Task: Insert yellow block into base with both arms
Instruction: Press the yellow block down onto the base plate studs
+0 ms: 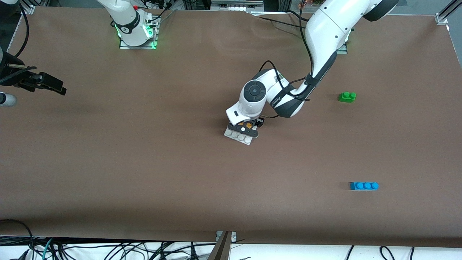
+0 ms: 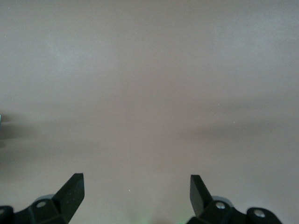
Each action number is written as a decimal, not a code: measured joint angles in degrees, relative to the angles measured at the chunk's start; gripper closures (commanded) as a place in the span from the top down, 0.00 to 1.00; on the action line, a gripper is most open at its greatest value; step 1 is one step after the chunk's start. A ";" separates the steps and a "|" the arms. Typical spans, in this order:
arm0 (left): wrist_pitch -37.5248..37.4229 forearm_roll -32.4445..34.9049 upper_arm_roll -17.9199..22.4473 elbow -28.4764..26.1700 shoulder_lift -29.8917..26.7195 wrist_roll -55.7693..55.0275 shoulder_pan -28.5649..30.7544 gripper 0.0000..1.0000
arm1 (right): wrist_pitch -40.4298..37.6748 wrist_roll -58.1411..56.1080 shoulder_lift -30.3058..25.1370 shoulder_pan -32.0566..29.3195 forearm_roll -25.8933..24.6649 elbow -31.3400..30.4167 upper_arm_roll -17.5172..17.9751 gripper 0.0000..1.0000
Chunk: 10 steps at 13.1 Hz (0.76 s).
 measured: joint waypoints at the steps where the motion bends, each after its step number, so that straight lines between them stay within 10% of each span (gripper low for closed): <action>1: 0.00 0.17 0.01 0.02 0.10 0.00 -0.43 0.32 | 0.00 0.00 0.00 0.00 0.00 0.00 0.00 1.00; 10: 0.01 5.28 0.13 0.18 0.52 0.27 -1.63 0.33 | 0.00 0.00 0.04 0.00 0.00 0.00 0.00 1.00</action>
